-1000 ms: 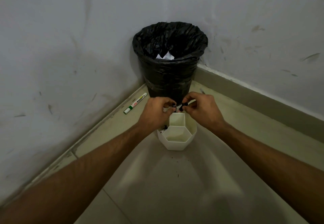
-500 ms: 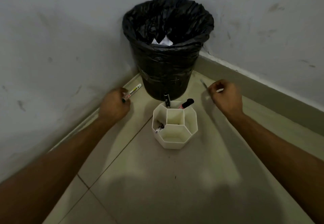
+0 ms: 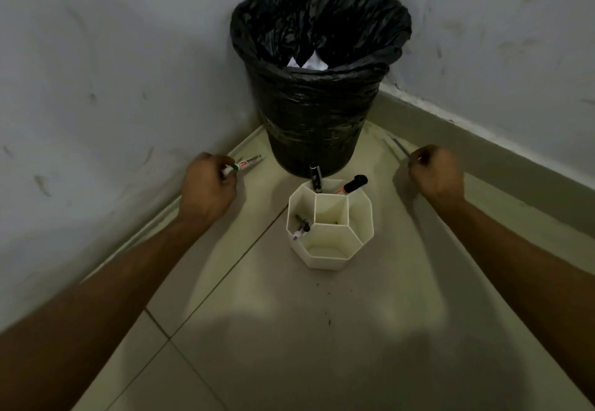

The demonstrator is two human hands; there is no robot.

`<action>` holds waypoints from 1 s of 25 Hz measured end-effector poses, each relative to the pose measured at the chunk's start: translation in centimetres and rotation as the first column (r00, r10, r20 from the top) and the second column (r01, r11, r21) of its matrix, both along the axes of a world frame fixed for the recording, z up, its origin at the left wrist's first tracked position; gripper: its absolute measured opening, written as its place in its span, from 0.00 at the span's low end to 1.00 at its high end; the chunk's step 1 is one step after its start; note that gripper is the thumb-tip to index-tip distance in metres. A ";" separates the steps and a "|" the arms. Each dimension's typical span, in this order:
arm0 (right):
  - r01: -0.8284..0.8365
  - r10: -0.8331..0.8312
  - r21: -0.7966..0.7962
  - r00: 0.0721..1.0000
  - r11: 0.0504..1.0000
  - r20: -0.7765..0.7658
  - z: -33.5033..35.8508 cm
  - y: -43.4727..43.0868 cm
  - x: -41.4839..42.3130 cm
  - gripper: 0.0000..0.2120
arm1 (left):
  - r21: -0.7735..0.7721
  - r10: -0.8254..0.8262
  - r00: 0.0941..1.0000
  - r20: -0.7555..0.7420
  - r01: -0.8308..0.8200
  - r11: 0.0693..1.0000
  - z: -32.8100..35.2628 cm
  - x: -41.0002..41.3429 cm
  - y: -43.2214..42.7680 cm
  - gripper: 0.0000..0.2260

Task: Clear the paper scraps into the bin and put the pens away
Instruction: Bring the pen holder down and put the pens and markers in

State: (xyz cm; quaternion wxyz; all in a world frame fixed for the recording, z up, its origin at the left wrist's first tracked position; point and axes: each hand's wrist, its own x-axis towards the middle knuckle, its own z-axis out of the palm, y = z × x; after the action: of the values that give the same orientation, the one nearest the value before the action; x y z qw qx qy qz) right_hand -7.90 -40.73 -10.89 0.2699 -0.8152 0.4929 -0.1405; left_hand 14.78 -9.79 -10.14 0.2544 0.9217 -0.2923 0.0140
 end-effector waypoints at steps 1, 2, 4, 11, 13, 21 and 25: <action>0.025 -0.028 0.030 0.995 0.999 0.091 0.6 0.1 -0.6 0.10 | -0.086 0.013 1.000 0.011 -0.012 0.996 1.4 -1.0 0.3 0.10; 0.052 -0.067 0.079 0.978 0.995 0.200 1.5 0.4 -1.3 0.09 | -0.170 0.014 1.000 0.021 -0.010 0.985 3.0 -2.4 0.8 0.10; 0.084 -0.157 0.189 0.897 0.978 0.414 3.7 1.1 -2.4 0.06 | -0.328 -0.010 1.000 0.015 0.014 0.945 6.1 -4.8 1.4 0.12; -0.053 -0.069 0.146 0.694 0.988 0.717 11.8 5.8 -5.5 0.07 | -0.680 -0.280 0.955 -0.098 0.141 0.720 16.1 -12.2 0.1 0.13; -0.137 0.045 0.072 0.701 0.988 0.712 12.9 7.0 -5.8 0.06 | -0.662 -0.404 0.907 -0.121 0.230 0.714 17.1 -13.9 -1.6 0.13; -0.216 0.171 0.007 0.795 0.976 0.582 12.4 9.5 -6.3 0.08 | -0.303 -0.509 0.860 -0.016 0.481 0.823 13.6 -16.6 -4.5 0.14; -0.316 0.262 0.002 0.789 0.949 0.556 12.0 11.4 -5.9 0.04 | -0.188 -0.468 0.883 0.031 0.465 0.865 12.4 -16.4 -4.0 0.15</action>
State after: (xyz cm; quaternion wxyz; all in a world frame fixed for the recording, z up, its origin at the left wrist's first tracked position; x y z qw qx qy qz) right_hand -13.81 -29.30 1.11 0.4561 -0.7924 0.2704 -0.3016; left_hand -1.62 -13.81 2.21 0.3393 0.7953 -0.5017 -0.0271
